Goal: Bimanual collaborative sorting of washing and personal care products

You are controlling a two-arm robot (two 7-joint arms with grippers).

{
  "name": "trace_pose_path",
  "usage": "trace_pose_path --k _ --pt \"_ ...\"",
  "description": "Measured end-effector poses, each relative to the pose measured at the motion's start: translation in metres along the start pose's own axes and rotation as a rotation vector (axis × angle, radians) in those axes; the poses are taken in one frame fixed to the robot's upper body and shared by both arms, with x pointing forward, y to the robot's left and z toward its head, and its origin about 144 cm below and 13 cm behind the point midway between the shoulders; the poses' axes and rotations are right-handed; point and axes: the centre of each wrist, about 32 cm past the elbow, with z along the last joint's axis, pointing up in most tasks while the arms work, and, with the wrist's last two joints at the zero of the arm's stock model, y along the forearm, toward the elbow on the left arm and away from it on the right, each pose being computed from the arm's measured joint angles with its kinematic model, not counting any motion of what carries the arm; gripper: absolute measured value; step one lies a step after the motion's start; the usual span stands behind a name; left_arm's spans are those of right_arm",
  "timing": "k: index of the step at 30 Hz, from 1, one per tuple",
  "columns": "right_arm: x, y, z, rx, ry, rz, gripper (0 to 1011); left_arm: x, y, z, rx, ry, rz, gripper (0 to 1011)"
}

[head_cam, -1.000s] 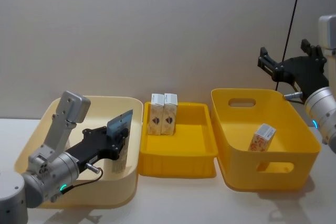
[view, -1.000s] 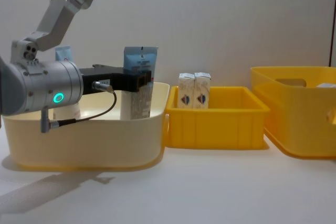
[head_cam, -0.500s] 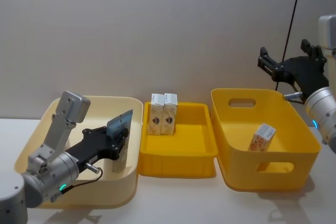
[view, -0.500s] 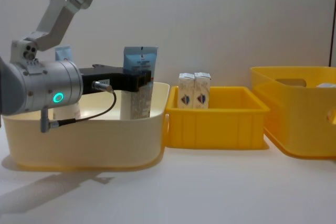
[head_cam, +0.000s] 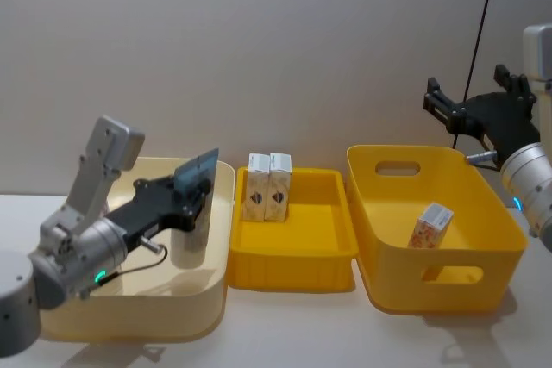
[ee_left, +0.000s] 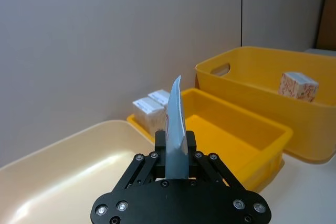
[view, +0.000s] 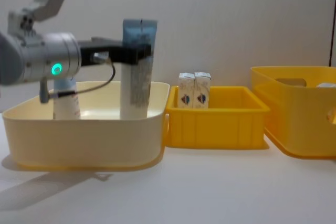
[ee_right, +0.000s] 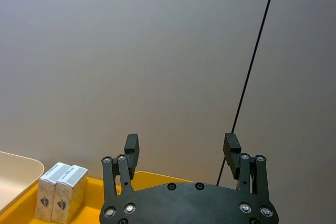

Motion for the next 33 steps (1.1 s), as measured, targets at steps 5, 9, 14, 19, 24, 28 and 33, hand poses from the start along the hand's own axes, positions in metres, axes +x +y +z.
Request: trace_pose_path --k 5,9,14,19,24,28,33 --pt "0.000 0.000 0.000 0.000 0.000 0.000 1001 0.003 -0.005 0.024 -0.035 -0.020 -0.022 201" --pt "0.000 0.000 0.000 0.000 0.000 0.000 1001 0.006 -0.010 0.047 -0.077 -0.037 -0.042 201" --pt "0.001 0.002 -0.001 -0.003 -0.004 0.008 1001 0.008 -0.016 0.070 -0.125 -0.052 -0.061 200" --pt "0.003 0.005 -0.003 0.003 -0.014 0.045 1001 0.011 -0.024 0.094 -0.187 -0.069 -0.085 201" --pt "0.004 0.008 -0.005 0.007 -0.016 0.100 1001 0.012 -0.034 0.115 -0.249 -0.083 -0.115 201" --pt "0.005 0.009 -0.006 0.008 -0.014 0.145 1001 0.012 -0.040 0.127 -0.281 -0.089 -0.131 201" --pt "0.005 0.011 -0.008 0.005 -0.010 0.211 1001 0.011 -0.045 0.136 -0.310 -0.092 -0.147 200"
